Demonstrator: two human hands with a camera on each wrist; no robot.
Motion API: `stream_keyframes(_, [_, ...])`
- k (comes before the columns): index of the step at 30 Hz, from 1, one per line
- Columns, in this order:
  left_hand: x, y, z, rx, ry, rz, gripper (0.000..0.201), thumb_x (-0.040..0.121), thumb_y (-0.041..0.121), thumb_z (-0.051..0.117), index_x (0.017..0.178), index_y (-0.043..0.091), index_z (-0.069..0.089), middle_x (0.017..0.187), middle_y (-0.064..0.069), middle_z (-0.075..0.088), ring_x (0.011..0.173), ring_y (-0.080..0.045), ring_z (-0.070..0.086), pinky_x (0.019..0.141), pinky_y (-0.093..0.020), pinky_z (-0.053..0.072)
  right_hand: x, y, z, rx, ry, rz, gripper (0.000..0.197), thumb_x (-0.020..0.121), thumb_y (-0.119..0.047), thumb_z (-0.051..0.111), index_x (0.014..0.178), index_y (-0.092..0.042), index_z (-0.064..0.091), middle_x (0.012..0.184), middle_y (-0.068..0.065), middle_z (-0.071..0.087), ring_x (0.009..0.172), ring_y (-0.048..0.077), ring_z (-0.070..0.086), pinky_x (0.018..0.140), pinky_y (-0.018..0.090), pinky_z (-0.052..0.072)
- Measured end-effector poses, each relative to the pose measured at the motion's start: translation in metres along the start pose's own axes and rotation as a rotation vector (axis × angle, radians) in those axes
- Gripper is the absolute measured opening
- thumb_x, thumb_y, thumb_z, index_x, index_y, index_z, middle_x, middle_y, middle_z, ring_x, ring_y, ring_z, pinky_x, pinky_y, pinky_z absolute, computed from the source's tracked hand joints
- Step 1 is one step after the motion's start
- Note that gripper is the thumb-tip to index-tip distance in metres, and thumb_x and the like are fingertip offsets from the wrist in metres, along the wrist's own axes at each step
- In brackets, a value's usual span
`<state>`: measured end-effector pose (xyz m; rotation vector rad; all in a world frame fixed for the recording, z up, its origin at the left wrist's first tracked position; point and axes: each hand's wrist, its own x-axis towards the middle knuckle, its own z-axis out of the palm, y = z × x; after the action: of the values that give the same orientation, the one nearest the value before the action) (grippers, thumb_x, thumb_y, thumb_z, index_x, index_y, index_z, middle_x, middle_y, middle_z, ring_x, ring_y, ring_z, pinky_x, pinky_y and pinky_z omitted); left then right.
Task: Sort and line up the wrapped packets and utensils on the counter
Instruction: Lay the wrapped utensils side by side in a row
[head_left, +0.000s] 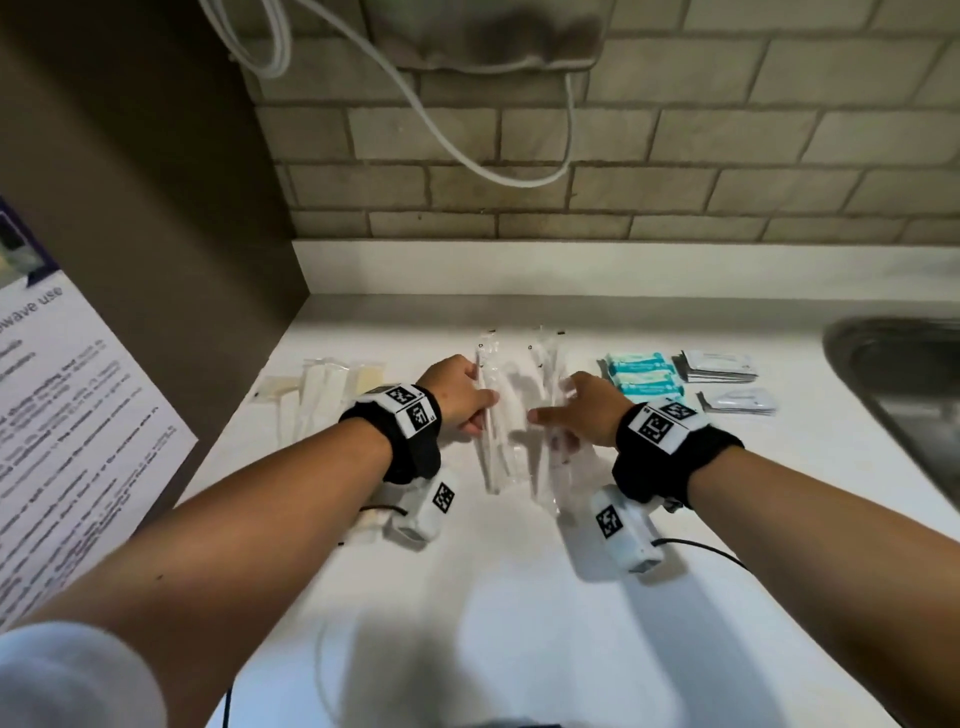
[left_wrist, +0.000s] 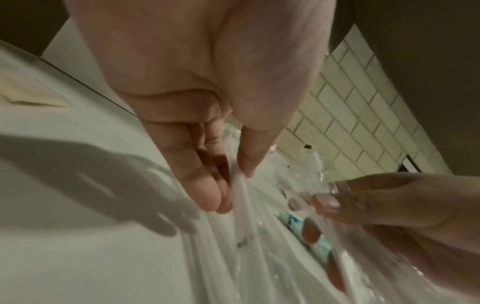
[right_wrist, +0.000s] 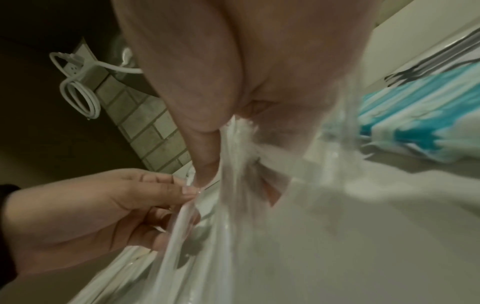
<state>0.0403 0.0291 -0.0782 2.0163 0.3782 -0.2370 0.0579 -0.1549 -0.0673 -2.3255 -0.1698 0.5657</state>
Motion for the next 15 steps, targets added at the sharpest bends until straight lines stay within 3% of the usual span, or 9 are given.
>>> stream_keyframes(3, [0.004,-0.005,0.003,0.036,0.033,-0.021,0.017,0.09,0.014,0.067,0.09,0.012,0.05,0.069,-0.016,0.065,0.05,-0.02,0.059,0.046,-0.028,0.051,0.001,0.007,0.001,-0.019,-0.008,0.024,0.062,0.091,-0.036,0.064,0.135,0.0,0.04,0.065,0.003,0.066,0.055,0.016,0.063,0.054,0.021,0.044])
stream_keyframes(9, [0.016,-0.007,0.008,0.161,0.047,-0.028,0.028,0.083,0.026,0.075,0.09,0.015,0.049,0.059,-0.01,0.064,0.044,-0.02,0.055,0.046,-0.028,0.05,0.009,0.007,0.004,-0.062,0.026,0.076,0.056,0.086,-0.044,0.067,0.122,-0.005,0.047,0.071,0.007,0.07,0.057,0.02,0.063,0.073,0.034,0.055])
stream_keyframes(12, [0.019,-0.001,0.007,0.349,0.104,0.025,0.032,0.079,0.035,0.075,0.088,0.018,0.049,0.065,-0.005,0.064,0.058,-0.023,0.061,0.062,-0.033,0.052,0.017,0.003,0.006,-0.097,0.061,0.109,0.067,0.079,-0.051,0.071,0.124,-0.008,0.044,0.085,0.011,0.072,0.06,0.023,0.063,0.072,0.036,0.056])
stream_keyframes(15, [0.023,0.002,-0.002,0.485,0.202,0.061,0.03,0.079,0.036,0.073,0.085,0.019,0.049,0.084,-0.005,0.064,0.075,-0.025,0.06,0.066,-0.028,0.042,0.025,0.003,0.01,-0.087,0.054,0.131,0.074,0.077,-0.05,0.073,0.127,-0.008,0.039,0.097,0.014,0.072,0.073,0.027,0.067,0.077,0.039,0.058])
